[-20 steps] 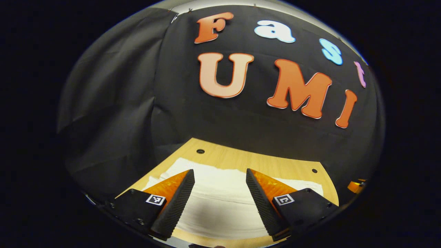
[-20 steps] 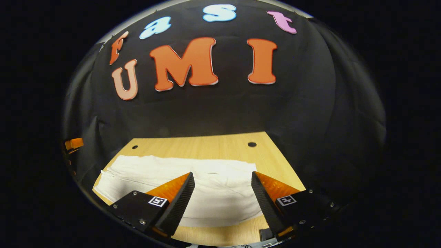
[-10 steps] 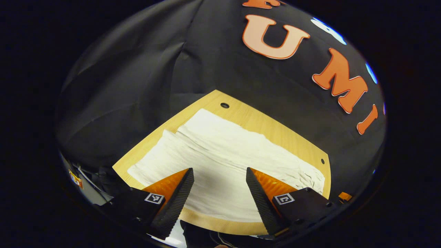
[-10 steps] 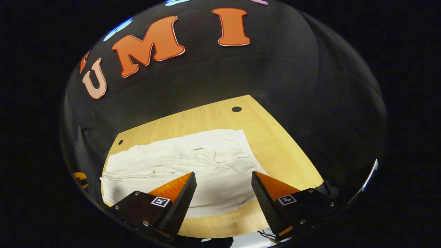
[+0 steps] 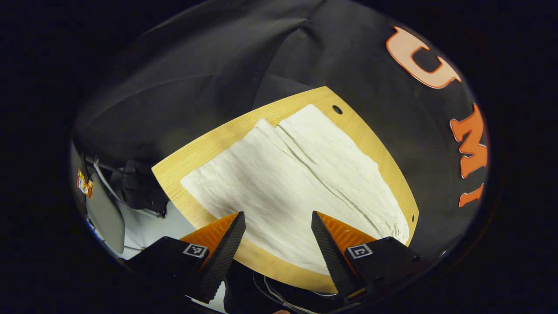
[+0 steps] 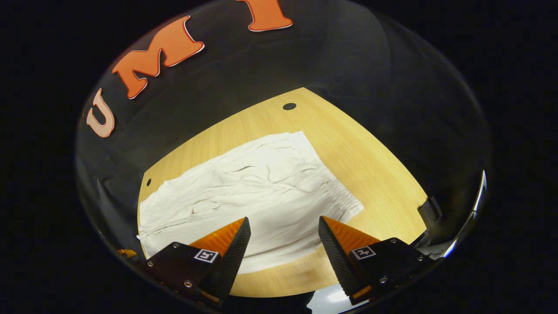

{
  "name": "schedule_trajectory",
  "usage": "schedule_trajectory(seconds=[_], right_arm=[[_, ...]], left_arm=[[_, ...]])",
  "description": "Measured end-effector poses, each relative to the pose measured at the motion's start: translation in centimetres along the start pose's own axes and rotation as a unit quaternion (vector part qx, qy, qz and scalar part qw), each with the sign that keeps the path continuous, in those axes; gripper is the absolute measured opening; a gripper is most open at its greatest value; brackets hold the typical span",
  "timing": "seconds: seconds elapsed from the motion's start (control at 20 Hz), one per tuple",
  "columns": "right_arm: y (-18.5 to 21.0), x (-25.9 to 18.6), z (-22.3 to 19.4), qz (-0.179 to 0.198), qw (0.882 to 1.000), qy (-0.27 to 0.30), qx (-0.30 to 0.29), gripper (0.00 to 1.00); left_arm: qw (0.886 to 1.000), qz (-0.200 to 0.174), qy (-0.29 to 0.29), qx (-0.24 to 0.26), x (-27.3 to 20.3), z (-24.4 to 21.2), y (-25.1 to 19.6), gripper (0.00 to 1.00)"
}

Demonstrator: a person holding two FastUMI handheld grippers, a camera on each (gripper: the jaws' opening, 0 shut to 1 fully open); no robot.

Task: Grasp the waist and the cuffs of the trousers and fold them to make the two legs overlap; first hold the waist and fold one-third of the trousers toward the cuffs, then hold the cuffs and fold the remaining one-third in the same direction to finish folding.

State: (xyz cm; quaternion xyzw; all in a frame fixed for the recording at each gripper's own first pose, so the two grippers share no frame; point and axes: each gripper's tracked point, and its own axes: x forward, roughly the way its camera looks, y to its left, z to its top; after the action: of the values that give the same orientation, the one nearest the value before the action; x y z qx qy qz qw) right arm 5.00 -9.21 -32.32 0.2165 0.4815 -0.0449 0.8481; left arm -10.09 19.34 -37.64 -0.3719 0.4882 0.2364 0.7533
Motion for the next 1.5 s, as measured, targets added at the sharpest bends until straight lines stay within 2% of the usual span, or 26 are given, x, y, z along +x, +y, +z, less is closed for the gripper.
schedule_trajectory(seconds=[0.05, 0.2, 0.3, 0.4, 0.45, 0.5, 0.6, 0.9, 1.0, 1.2, 1.3, 1.35, 1.4, 1.45, 1.5], right_arm=[[-0.1, 0.3, -0.4, -0.005, 1.000, 0.006, 0.000, 0.95], [-0.2, 1.2, -1.5, -0.007, 1.000, 0.026, 0.009, 0.95], [-0.1, 1.6, -1.9, -0.006, 0.999, 0.036, 0.022, 0.95], [-0.1, 2.2, -2.3, -0.008, 0.999, 0.044, 0.031, 0.95], [-0.2, 2.4, -2.5, -0.010, 0.998, 0.047, 0.035, 0.95], [-0.1, 2.6, -2.6, -0.010, 0.998, 0.049, 0.039, 0.94], [-0.3, 2.8, -2.7, -0.010, 0.997, 0.055, 0.050, 0.95], [-0.1, 3.5, -3.0, -0.003, 0.994, 0.065, 0.088, 0.95], [-0.1, 3.6, -3.2, -0.002, 0.993, 0.067, 0.096, 0.94], [-1.1, 3.3, -4.2, -0.016, 0.992, 0.067, 0.106, 0.95], [-1.6, 3.1, -4.5, -0.019, 0.990, 0.066, 0.127, 0.95], [-1.8, 3.2, -4.6, -0.020, 0.989, 0.062, 0.134, 0.95], [-2.2, 3.2, -4.6, -0.022, 0.988, 0.058, 0.140, 0.95], [-2.6, 3.0, -4.6, -0.023, 0.988, 0.054, 0.144, 0.95], [-3.1, 2.9, -4.7, -0.025, 0.987, 0.055, 0.149, 0.95]], left_arm=[[1.000, 0.002, 0.007, -0.015, 0.1, 0.1, 1.1, 1.00], [0.998, 0.009, 0.020, -0.051, 0.1, 0.8, 5.2, 0.97], [0.997, 0.012, 0.024, -0.071, -0.5, 1.6, 7.5, 1.00], [0.995, 0.014, 0.028, -0.090, 0.1, 0.9, 8.2, 1.00], [0.995, 0.013, 0.032, -0.098, 0.4, 1.0, 8.8, 0.96], [0.994, 0.010, 0.032, -0.106, 1.2, 1.2, 8.9, 1.00], [0.992, 0.012, 0.040, -0.121, 2.3, 1.2, 9.8, 1.00], [0.987, -0.024, 0.043, -0.152, 2.8, 2.1, 10.9, 1.00], [0.985, -0.038, 0.033, -0.163, 3.0, 2.7, 11.2, 0.96], [0.981, -0.085, 0.020, -0.175, 5.0, 4.2, 9.9, 0.67], [0.981, -0.088, 0.027, -0.173, 5.7, 4.4, 10.1, 0.55], [0.981, -0.088, 0.029, -0.173, 6.2, 4.5, 10.1, 0.41], [0.980, -0.091, 0.030, -0.175, 6.5, 4.5, 9.8, 0.30], [0.979, -0.093, 0.028, -0.177, 6.5, 4.6, 9.5, 0.14], [0.980, -0.090, 0.028, -0.174, 6.5, 4.6, 9.5, 0.14]])
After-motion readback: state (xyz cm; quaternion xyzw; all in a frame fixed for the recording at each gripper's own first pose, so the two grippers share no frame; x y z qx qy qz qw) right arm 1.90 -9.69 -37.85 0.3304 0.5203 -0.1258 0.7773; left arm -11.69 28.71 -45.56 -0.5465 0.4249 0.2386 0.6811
